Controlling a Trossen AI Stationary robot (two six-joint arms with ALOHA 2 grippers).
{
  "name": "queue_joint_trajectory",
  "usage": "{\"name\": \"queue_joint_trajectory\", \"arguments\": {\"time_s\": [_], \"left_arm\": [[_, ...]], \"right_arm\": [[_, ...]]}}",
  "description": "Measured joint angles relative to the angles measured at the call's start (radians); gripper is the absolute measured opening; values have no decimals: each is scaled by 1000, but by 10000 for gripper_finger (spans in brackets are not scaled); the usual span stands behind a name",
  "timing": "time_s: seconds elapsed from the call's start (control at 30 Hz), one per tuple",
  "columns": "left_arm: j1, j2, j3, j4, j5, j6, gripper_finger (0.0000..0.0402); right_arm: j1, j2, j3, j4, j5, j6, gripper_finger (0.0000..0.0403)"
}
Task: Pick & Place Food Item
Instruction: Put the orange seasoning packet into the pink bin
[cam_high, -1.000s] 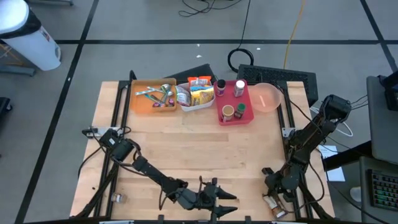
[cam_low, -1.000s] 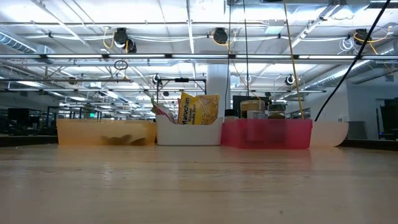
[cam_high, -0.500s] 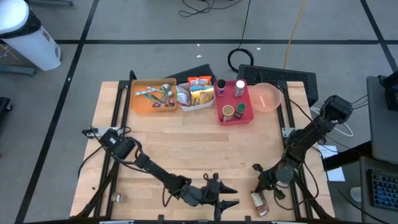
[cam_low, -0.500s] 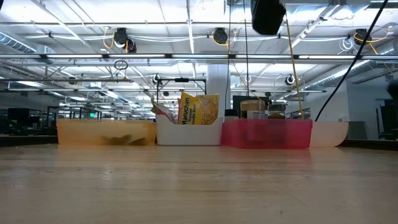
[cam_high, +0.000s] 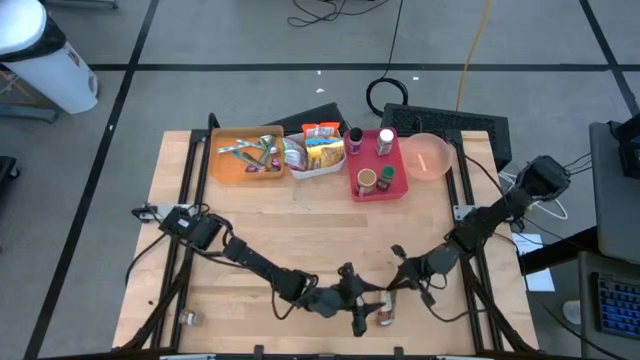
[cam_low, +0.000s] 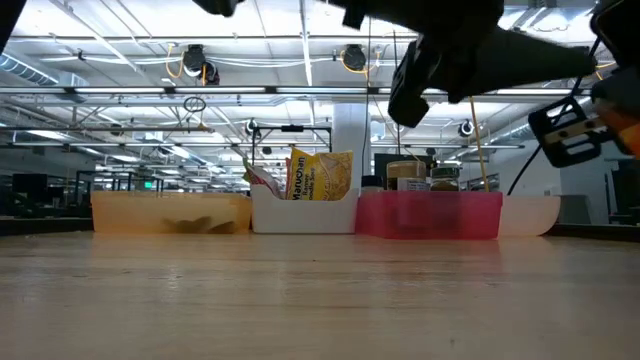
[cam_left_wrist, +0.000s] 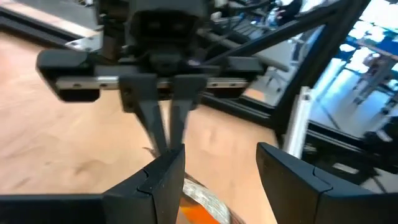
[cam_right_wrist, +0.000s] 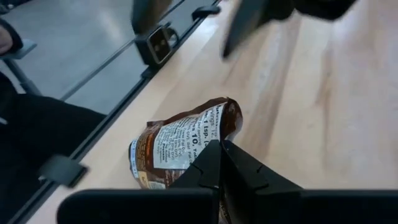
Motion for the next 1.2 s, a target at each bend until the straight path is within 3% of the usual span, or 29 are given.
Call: {"name": "queue_joint_trajectory", "arguments": {"time_s": [0.4,0.73,0.9,1.03,1.2], "left_arm": [[73,0,0,-174,-66,-6,207],[128,-2,0,-260,57,0,207],[132,-45,-1,-384,51,22,206],[128,-93,0,-429,48,53,183],[136,-101,0,-456,93,61,121]], "right_arm": [[-92,-1,1,13,-4,-110,0],[-167,-1,1,-13,-4,-131,0],[-188,-1,1,-44,-5,-131,0],[-194,-4,1,-44,-5,-139,0],[-209,-12,1,-39,-5,-147,0]]}}
